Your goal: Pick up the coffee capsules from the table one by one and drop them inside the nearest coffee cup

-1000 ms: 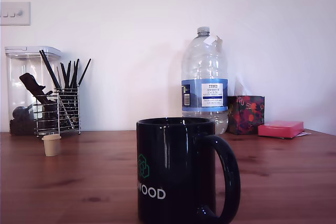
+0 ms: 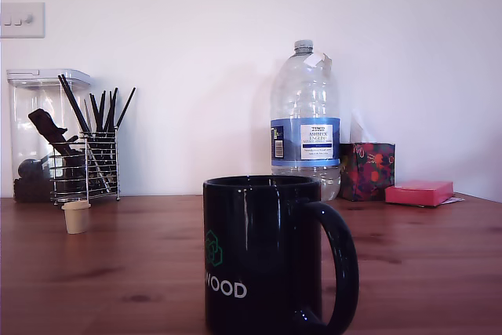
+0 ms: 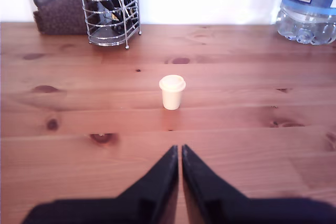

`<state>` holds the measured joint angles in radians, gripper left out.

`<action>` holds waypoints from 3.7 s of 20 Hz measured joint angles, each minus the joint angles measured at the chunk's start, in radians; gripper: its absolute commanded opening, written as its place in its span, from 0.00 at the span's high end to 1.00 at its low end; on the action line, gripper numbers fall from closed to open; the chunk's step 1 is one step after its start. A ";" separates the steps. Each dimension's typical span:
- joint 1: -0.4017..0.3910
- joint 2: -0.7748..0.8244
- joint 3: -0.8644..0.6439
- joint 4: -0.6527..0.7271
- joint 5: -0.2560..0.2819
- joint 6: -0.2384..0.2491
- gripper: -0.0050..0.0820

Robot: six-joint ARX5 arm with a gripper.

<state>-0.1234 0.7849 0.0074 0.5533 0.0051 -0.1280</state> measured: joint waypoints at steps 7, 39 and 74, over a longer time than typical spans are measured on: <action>0.000 0.232 0.000 0.258 0.008 0.008 0.30; 0.060 1.297 0.657 0.577 0.171 0.112 0.30; -0.047 0.748 0.650 0.007 0.399 0.151 0.80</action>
<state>-0.1699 1.5330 0.6579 0.5602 0.4046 0.0227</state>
